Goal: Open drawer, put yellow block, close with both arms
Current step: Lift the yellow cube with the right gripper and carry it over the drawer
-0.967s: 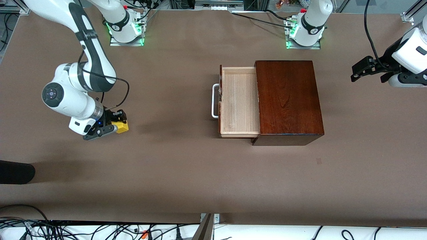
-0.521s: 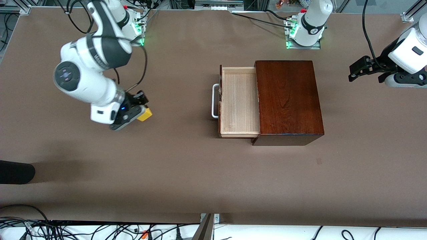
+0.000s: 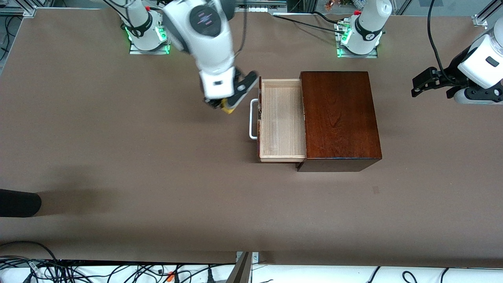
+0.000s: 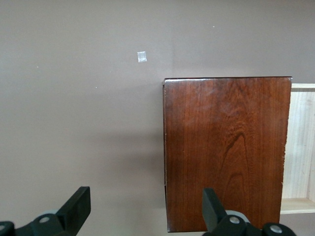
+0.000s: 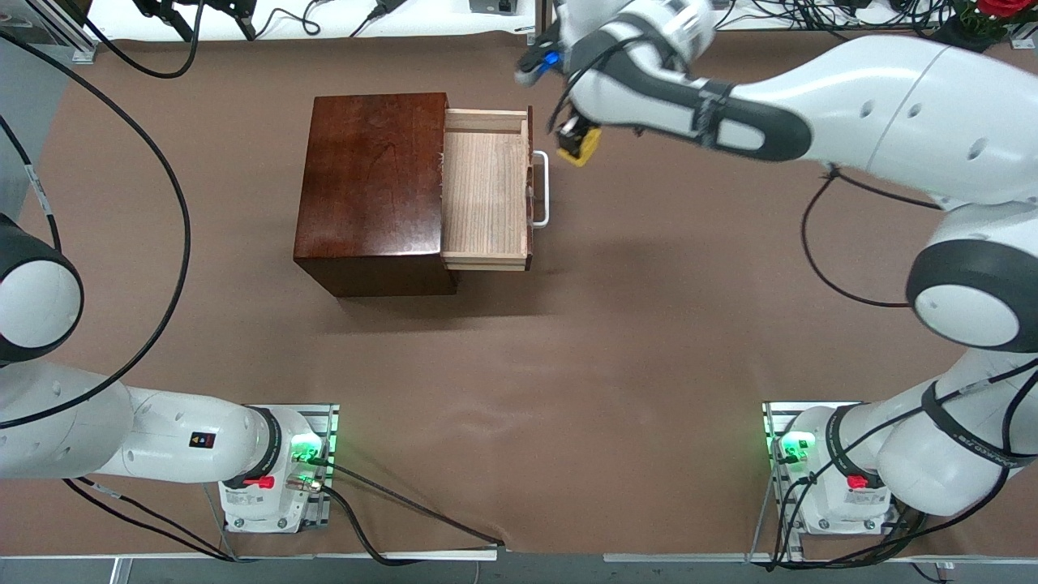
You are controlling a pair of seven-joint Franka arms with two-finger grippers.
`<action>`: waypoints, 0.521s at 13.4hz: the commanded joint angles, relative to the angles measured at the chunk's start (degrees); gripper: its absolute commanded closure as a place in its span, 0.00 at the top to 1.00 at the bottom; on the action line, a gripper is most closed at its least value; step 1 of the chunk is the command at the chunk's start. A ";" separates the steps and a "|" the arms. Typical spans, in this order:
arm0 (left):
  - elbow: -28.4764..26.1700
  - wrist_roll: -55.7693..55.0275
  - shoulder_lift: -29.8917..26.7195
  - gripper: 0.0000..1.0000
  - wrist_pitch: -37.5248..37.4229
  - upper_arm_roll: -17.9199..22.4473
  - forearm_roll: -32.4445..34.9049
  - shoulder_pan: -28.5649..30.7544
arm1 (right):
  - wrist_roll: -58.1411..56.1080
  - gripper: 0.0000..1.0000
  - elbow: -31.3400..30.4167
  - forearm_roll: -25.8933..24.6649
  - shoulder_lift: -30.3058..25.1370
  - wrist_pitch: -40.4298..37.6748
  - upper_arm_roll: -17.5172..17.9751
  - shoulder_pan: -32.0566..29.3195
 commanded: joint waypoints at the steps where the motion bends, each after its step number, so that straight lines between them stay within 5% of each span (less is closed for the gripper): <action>1: 0.45 1.45 0.15 1.00 -0.75 -0.61 1.59 0.57 | 0.81 0.08 10.35 -1.57 8.21 -2.20 -0.84 4.70; 7: 0.89 1.36 0.50 1.00 -0.75 -0.61 1.41 0.57 | 4.15 0.04 19.51 -5.09 17.36 -0.18 -1.10 11.30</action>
